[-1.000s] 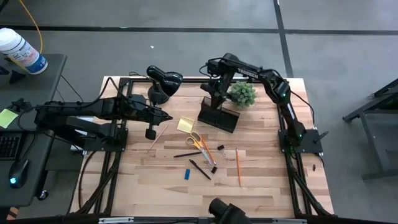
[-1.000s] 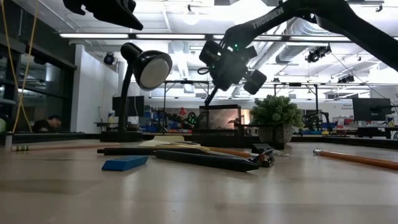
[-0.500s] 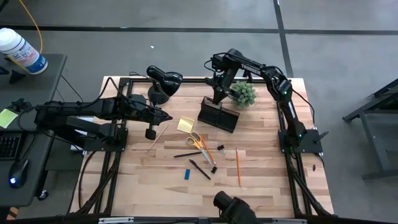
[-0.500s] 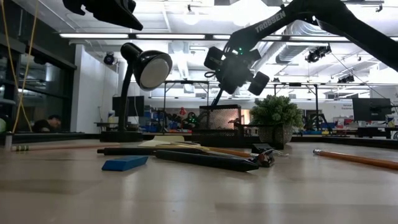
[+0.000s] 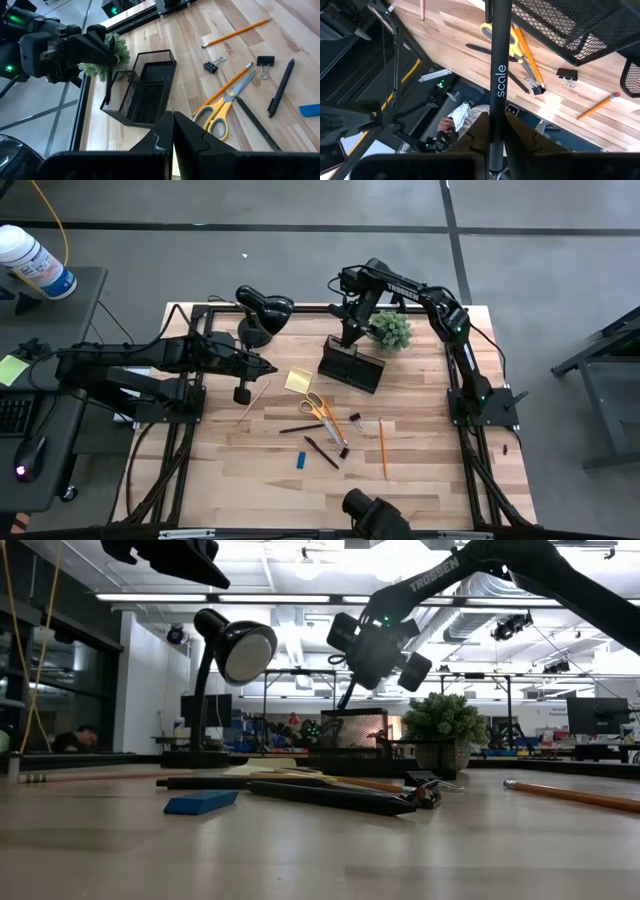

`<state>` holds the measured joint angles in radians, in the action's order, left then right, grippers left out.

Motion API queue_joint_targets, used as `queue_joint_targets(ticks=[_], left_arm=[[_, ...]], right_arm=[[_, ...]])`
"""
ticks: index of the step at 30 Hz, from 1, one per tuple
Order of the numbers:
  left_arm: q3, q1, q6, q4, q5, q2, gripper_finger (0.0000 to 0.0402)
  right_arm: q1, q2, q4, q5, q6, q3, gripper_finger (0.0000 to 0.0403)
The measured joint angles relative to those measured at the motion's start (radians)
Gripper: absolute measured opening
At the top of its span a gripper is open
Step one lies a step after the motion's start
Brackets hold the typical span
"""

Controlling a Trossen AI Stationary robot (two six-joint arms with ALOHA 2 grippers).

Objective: Pick and place office supplies into organizer
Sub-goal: Put the right pen into the desk organizer

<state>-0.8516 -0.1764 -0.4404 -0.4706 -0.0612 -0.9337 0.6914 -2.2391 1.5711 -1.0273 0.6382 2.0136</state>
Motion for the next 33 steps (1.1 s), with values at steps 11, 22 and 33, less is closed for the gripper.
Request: queue_joint_targets(ticks=[11, 22, 33], left_arm=[[0.0, 0.0, 0.0, 0.0, -0.003, 0.0, 0.0001], [0.0, 0.0, 0.0, -0.002, -0.003, 0.0, 0.0001], [0.0, 0.0, -0.027, -0.002, -0.018, 0.0, 0.0001]], right_arm=[[-0.006, 0.0, 0.0, 0.007, 0.013, -0.031, 0.0034], [-0.068, -0.001, 0.001, -0.03, -0.094, -0.238, 0.0045], [-0.063, 0.001, 0.0, -0.031, -0.149, -0.196, 0.0052]])
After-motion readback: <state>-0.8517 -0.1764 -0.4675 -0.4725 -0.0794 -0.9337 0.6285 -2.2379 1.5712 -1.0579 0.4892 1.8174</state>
